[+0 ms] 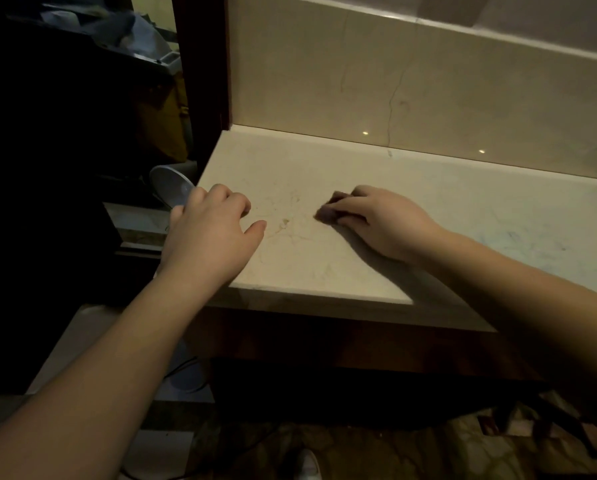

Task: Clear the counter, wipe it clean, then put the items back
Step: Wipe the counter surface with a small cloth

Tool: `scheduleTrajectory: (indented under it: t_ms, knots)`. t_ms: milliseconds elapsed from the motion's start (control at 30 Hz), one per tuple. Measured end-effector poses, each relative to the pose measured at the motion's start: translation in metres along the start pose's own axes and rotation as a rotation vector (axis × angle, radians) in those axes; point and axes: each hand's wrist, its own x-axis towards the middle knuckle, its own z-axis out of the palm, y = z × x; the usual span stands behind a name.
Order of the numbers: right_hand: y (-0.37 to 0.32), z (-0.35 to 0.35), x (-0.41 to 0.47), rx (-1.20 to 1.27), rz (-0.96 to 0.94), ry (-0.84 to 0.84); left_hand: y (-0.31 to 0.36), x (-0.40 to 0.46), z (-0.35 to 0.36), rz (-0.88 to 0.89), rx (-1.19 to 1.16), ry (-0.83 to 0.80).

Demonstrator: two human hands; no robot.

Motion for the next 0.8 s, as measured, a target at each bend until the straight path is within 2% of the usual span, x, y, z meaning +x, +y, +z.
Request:
scheduleTrajectory:
  t_ms: [67, 233, 333, 400, 500, 567, 700, 800]
  knots:
    - [-0.008, 0.001, -0.008, -0.003, -0.008, 0.001, 0.000, 0.001, 0.000, -0.002, -0.002, -0.001]
    - [-0.031, -0.013, -0.077, 0.141, -0.263, -0.061, 0.000, 0.001, -0.001, 0.008, -0.002, -0.010]
    - [-0.024, -0.013, -0.067, 0.176, -0.219, -0.069, 0.000, 0.000, 0.000, 0.011, -0.003, -0.013]
    - [-0.022, -0.009, -0.041, 0.169, -0.113, -0.018, 0.000, 0.000, -0.001, 0.008, -0.001, -0.014]
    - [-0.020, -0.003, -0.011, 0.099, 0.012, -0.049, 0.000, 0.000, -0.002, 0.006, 0.002, -0.010]
    - [-0.026, -0.004, -0.016, 0.114, -0.011, -0.064, 0.001, -0.001, -0.002, 0.005, 0.003, -0.010]
    - [-0.033, -0.014, -0.069, 0.153, -0.182, -0.041, 0.002, 0.000, -0.003, -0.007, 0.001, -0.019]
    - [-0.021, -0.017, -0.084, 0.106, -0.189, -0.046, 0.004, 0.000, -0.005, -0.027, -0.014, -0.039]
